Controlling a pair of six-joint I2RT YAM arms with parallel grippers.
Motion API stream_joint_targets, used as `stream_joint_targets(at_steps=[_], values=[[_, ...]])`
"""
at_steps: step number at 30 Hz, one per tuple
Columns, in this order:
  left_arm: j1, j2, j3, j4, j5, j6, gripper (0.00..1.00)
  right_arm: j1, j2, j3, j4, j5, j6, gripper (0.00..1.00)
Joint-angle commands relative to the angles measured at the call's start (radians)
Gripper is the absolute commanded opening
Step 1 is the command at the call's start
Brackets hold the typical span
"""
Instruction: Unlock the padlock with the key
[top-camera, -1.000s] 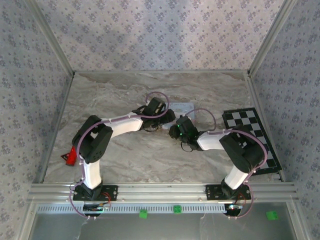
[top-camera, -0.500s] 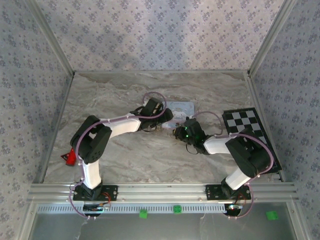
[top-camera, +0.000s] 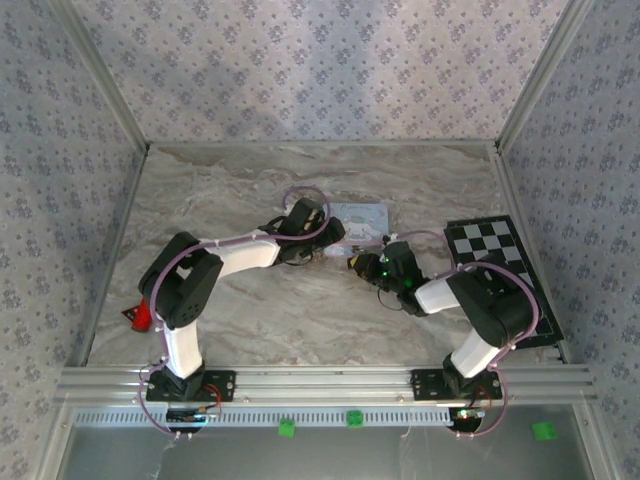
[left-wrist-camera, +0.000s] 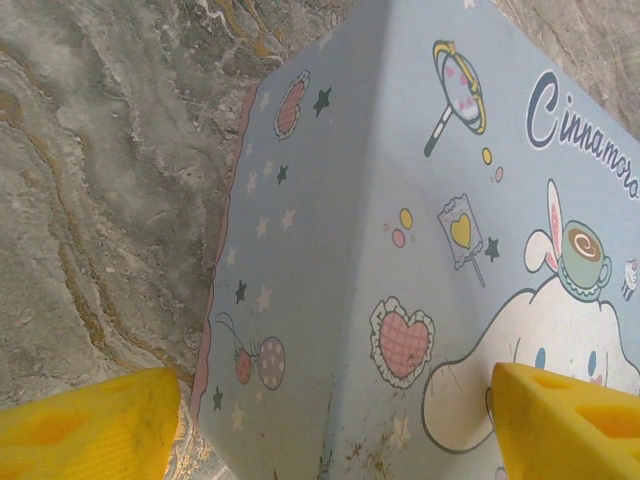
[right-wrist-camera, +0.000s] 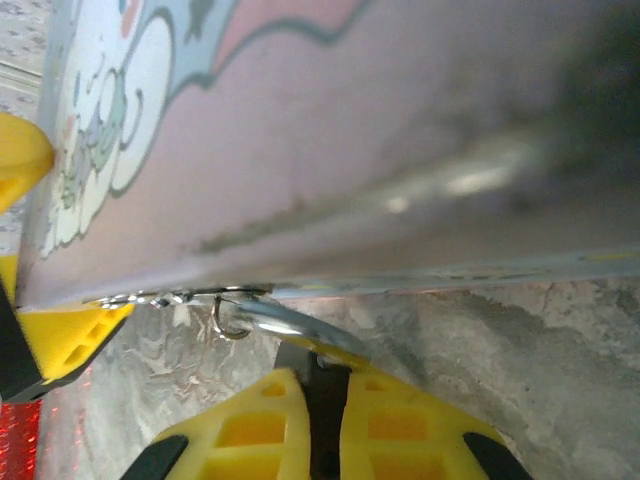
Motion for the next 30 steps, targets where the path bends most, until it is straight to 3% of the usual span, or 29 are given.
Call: stream_joint_targets(at_steps=[1, 8, 13, 19, 25, 30], values=[[-0.004, 0.004, -0.026, -0.086, -0.038, -0.008, 0.8, -0.01, 0.038, -0.043, 0.061, -0.046, 0.067, 0.02], [-0.008, 0.006, -0.025, -0.08, -0.032, -0.012, 0.8, -0.014, 0.048, -0.058, 0.148, -0.067, 0.088, 0.02], [-0.001, -0.01, -0.024, -0.093, -0.035, -0.001, 0.8, -0.018, 0.009, -0.065, 0.082, -0.043, 0.06, 0.02], [0.014, -0.047, 0.054, -0.13, 0.116, 0.144, 0.9, -0.019, -0.141, -0.074, -0.153, -0.009, -0.037, 0.02], [0.052, -0.205, 0.0, -0.189, 0.115, 0.259, 0.98, -0.019, -0.337, -0.056, -0.46, 0.01, -0.166, 0.02], [0.088, -0.383, -0.144, -0.248, -0.001, 0.366, 1.0, -0.013, -0.484, -0.04, -0.679, -0.017, -0.241, 0.02]])
